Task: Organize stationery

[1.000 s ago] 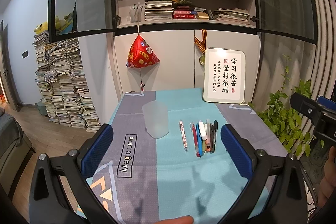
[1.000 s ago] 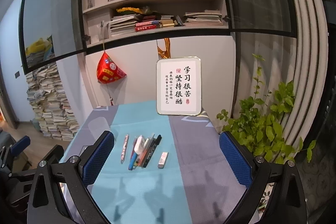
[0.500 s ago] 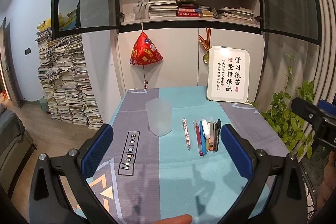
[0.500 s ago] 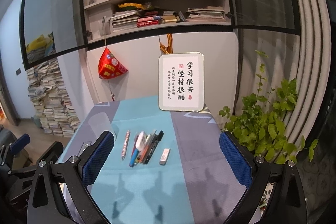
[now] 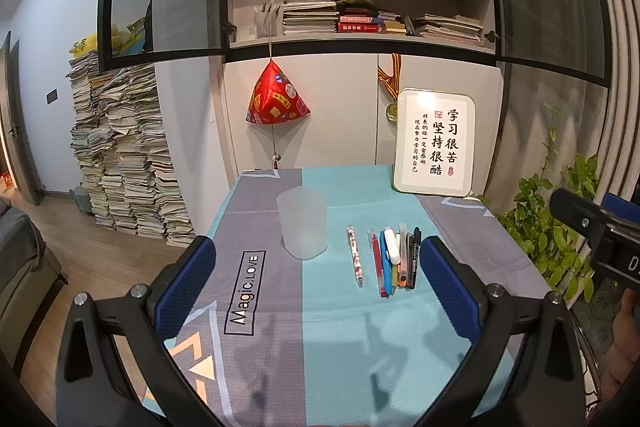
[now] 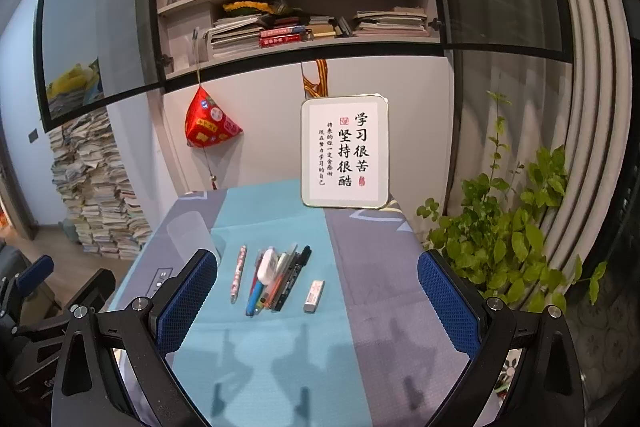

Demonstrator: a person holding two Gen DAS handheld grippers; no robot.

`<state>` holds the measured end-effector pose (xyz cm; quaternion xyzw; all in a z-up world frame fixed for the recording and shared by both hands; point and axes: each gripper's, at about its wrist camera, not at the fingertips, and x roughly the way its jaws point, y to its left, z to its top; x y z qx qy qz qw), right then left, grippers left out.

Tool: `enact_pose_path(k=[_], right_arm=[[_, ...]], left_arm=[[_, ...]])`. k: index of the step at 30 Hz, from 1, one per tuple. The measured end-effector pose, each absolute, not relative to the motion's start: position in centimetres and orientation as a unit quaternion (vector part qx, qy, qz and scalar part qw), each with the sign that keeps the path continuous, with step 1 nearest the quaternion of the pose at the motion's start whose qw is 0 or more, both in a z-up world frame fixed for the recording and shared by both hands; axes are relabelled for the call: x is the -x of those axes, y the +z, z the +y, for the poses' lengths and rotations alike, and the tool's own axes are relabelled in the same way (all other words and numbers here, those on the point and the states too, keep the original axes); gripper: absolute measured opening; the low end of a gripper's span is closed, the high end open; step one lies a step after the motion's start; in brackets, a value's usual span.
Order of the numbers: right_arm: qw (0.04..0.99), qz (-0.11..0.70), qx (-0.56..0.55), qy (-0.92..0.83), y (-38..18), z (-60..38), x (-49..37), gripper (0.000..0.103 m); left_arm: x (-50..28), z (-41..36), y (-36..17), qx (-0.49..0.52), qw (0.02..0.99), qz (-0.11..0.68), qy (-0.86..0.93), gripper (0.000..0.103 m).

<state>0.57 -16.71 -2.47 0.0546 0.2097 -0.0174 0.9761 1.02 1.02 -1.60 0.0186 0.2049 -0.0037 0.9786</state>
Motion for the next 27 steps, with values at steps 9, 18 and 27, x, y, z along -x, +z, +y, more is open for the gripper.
enact_pose_path(k=[9, 18, 27], right_arm=[[0.976, 0.211, -0.055, -0.017, -2.58, -16.71, -0.59, 0.101], [0.975, 0.215, -0.054, -0.017, -3.02, -16.68, -0.73, 0.101], [0.974, 0.219, -0.053, -0.017, -3.39, -16.66, -0.94, 0.101]], left_arm=[[-1.04, 1.16, -1.61, -0.020, 0.978, 0.206, -0.003, 0.101], [-1.27, 1.18, -1.82, -0.021, 0.978, 0.209, -0.002, 0.101], [-1.72, 0.98, -2.19, -0.024, 0.976, 0.214, -0.002, 0.101]])
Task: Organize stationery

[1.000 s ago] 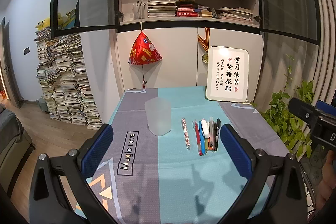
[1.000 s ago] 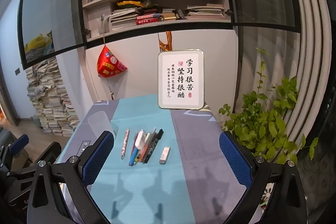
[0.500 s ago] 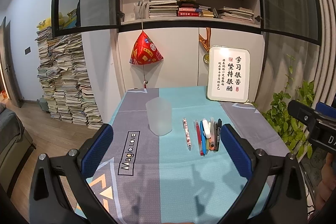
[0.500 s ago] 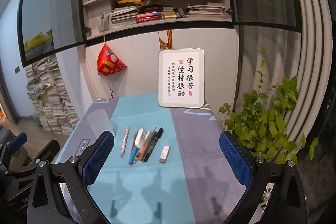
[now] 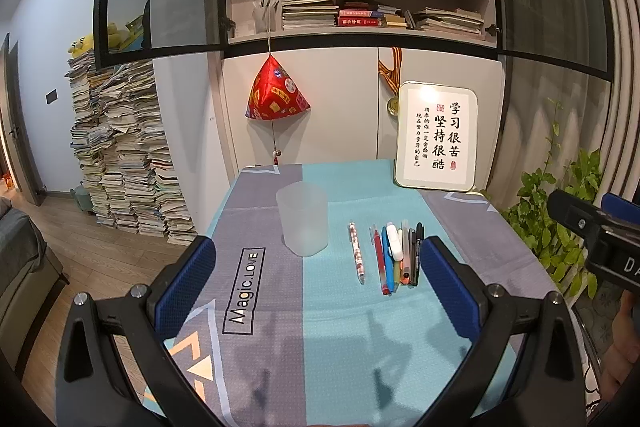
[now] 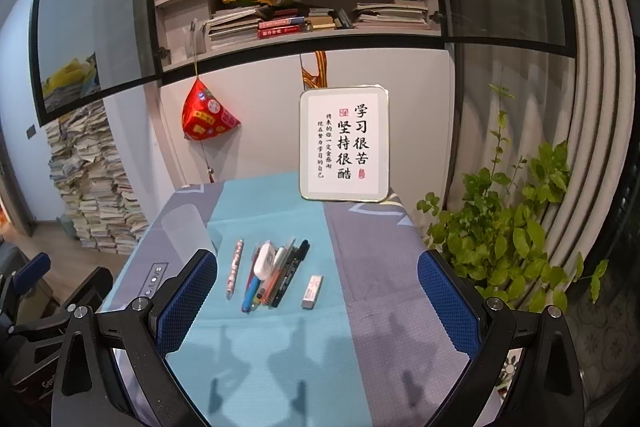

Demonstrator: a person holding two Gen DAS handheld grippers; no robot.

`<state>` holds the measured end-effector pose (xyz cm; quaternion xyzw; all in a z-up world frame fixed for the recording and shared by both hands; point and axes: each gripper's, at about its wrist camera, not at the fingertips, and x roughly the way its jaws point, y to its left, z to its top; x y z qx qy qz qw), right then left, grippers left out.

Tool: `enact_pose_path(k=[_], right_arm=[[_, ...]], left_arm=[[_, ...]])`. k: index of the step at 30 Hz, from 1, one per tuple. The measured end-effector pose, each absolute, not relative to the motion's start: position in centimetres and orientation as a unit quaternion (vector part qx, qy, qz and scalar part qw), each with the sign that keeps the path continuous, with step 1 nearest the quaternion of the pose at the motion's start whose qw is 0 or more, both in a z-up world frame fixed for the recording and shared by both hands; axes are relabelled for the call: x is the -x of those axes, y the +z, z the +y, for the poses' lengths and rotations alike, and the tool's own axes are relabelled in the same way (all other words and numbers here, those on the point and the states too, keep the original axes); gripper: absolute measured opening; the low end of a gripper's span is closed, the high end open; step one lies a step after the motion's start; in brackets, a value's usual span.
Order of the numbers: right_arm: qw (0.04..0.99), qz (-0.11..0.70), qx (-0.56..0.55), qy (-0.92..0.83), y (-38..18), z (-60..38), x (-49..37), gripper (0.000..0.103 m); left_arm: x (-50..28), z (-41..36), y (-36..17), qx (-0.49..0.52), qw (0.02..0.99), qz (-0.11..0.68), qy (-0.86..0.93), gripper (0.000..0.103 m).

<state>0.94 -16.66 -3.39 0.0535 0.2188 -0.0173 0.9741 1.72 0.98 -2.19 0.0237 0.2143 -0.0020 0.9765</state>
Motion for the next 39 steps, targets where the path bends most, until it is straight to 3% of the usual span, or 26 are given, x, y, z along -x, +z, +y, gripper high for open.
enact_pose_path(k=[17, 21, 28, 32, 36, 39], right_arm=[[0.970, 0.235, -0.050, -0.022, -3.9, -16.9, -2.3, 0.101], [0.968, 0.243, -0.048, -0.022, -4.2, -17.0, -3.2, 0.100], [0.956, 0.287, -0.060, -0.018, -6.0, -17.4, -5.6, 0.073], [0.946, 0.316, -0.069, -0.007, -7.4, -17.6, -7.6, 0.058], [0.938, 0.340, -0.068, 0.000, -9.0, -17.6, -9.6, 0.056], [0.932, 0.356, -0.071, 0.004, -10.1, -17.5, -11.4, 0.056]], left_arm=[[-3.3, 1.1, -3.4, -0.015, 0.971, 0.239, 0.000, 0.101], [-4.1, 1.3, -4.0, -0.008, 0.966, 0.257, -0.011, 0.096], [-5.8, 1.0, -5.4, -0.012, 0.959, 0.283, -0.025, 0.087], [-7.5, 0.7, -6.9, -0.018, 0.950, 0.311, -0.034, 0.068], [-10.0, 0.6, -8.9, -0.012, 0.934, 0.355, -0.050, 0.053], [-11.9, 0.3, -10.1, -0.009, 0.924, 0.377, -0.054, 0.051]])
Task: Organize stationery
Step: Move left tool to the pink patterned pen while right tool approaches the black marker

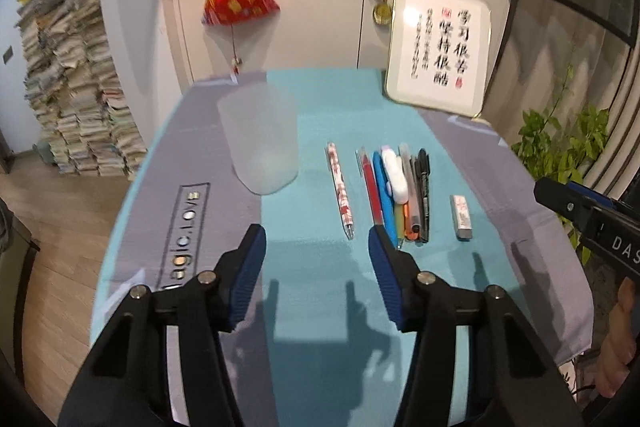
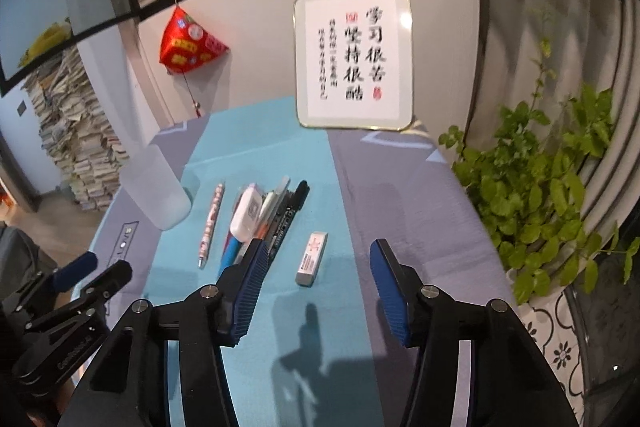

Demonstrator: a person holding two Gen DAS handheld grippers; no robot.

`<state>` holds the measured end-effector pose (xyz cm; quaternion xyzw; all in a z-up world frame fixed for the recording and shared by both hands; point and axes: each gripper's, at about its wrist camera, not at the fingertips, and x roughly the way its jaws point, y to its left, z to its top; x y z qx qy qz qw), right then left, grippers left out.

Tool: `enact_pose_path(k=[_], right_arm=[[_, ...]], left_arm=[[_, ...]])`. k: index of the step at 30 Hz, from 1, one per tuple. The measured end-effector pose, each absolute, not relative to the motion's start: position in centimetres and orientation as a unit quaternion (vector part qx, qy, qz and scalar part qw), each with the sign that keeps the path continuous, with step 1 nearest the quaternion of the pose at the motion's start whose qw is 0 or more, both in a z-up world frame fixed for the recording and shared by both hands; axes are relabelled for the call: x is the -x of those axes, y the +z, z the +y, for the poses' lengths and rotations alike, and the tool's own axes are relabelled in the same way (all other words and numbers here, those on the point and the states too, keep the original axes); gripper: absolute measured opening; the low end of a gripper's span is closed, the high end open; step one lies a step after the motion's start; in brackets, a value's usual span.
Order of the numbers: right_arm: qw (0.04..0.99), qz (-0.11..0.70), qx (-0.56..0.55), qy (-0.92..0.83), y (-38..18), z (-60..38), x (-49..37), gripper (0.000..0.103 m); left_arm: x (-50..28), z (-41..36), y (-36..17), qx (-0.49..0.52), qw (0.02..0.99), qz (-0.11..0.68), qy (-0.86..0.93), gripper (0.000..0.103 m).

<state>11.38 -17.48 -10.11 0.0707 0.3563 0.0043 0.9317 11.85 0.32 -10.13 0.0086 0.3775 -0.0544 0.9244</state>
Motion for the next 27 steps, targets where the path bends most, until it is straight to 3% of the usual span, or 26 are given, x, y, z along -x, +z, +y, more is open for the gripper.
enact_pose_path(k=[11, 15, 24, 27], right_arm=[[0.907, 0.415, -0.071, 0.014, -13.7, -17.2, -18.7, 0.056], [0.898, 0.433, -0.069, 0.021, -14.8, -16.7, -21.1, 0.056], [0.881, 0.470, -0.051, 0.023, -17.1, -15.1, -24.0, 0.056], [0.876, 0.479, -0.049, 0.015, -17.6, -15.2, -24.3, 0.049]], left_arm=[[-18.3, -1.0, -13.6, -0.024, 0.900, 0.431, -0.066, 0.051], [-19.9, -1.2, -14.8, -0.024, 0.888, 0.453, -0.074, 0.034], [-21.3, -1.4, -16.3, -0.025, 0.880, 0.468, -0.083, 0.033], [-21.3, -1.3, -16.5, -0.027, 0.879, 0.469, -0.082, 0.033]])
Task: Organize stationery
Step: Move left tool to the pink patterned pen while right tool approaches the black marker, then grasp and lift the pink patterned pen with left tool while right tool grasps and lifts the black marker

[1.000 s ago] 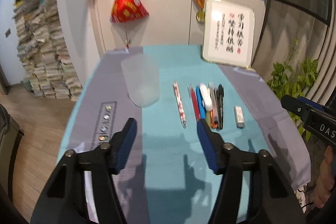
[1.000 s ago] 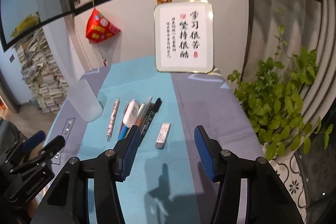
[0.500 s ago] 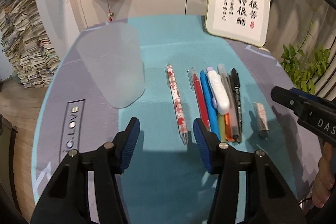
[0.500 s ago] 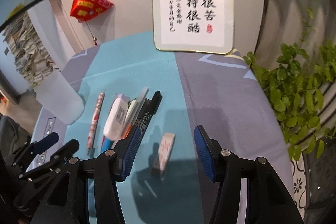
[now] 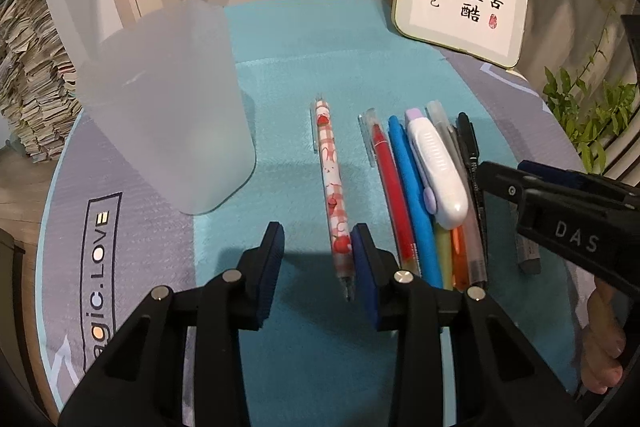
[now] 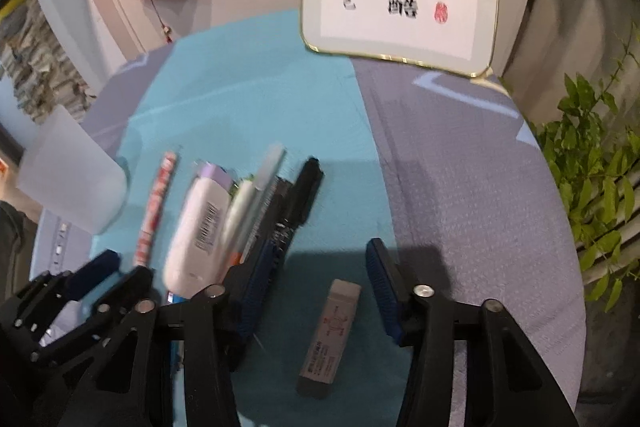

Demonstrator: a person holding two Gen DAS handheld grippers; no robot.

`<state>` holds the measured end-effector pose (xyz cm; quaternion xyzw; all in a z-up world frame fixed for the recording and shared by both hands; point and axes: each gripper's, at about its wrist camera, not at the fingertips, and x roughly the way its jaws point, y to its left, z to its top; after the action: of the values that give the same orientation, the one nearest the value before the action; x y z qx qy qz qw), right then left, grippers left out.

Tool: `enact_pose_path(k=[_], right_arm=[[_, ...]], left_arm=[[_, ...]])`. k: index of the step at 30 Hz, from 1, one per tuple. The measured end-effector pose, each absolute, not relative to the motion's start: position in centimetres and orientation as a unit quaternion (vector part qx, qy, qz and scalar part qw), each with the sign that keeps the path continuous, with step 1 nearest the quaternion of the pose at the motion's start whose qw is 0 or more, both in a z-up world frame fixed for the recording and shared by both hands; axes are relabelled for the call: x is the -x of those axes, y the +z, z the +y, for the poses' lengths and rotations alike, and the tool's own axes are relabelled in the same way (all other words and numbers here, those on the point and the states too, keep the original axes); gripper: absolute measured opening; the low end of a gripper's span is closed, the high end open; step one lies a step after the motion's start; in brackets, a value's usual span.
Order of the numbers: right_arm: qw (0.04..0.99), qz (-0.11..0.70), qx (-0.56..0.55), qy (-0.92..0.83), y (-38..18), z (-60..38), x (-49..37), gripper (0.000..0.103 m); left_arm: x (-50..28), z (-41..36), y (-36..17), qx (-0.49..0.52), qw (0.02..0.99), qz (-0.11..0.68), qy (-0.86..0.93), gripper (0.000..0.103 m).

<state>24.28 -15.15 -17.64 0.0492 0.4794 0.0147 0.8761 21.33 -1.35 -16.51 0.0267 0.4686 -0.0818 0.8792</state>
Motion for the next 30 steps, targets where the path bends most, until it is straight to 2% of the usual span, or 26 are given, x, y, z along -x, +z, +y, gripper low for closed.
enact_pose_path(k=[7, 9, 12, 15, 16, 17, 19, 30], right_arm=[[0.875, 0.482, -0.045, 0.014, -17.8, -14.8, -24.4, 0.048], [0.874, 0.483, -0.049, 0.019, -17.7, -14.7, -24.3, 0.048], [0.874, 0.484, -0.043, 0.016, -17.7, -14.3, -24.4, 0.048], [0.867, 0.497, -0.042, 0.005, -18.0, -14.0, -24.5, 0.048], [0.865, 0.500, -0.038, 0.000, -18.0, -14.0, -24.5, 0.047], [0.864, 0.503, -0.034, -0.001, -18.0, -14.0, -24.5, 0.029], [0.861, 0.508, -0.008, -0.017, -18.1, -13.9, -24.4, 0.012], [0.851, 0.520, -0.045, 0.062, -17.1, -15.7, -19.8, 0.011]], left_arm=[[-21.3, -1.4, -16.5, -0.032, 0.881, 0.465, -0.080, 0.033], [-21.4, -1.5, -16.6, -0.033, 0.882, 0.464, -0.078, 0.028], [-21.5, -1.6, -16.5, -0.033, 0.884, 0.460, -0.079, 0.014], [-21.4, -1.7, -16.6, -0.036, 0.885, 0.456, -0.081, 0.010], [-21.3, -1.7, -16.5, -0.036, 0.885, 0.456, -0.082, 0.010], [-21.3, -1.7, -16.5, -0.036, 0.884, 0.458, -0.083, 0.009], [-21.0, -1.6, -16.5, -0.036, 0.882, 0.461, -0.085, 0.008], [-16.0, 1.9, -16.5, -0.005, 0.866, 0.488, -0.111, 0.008]])
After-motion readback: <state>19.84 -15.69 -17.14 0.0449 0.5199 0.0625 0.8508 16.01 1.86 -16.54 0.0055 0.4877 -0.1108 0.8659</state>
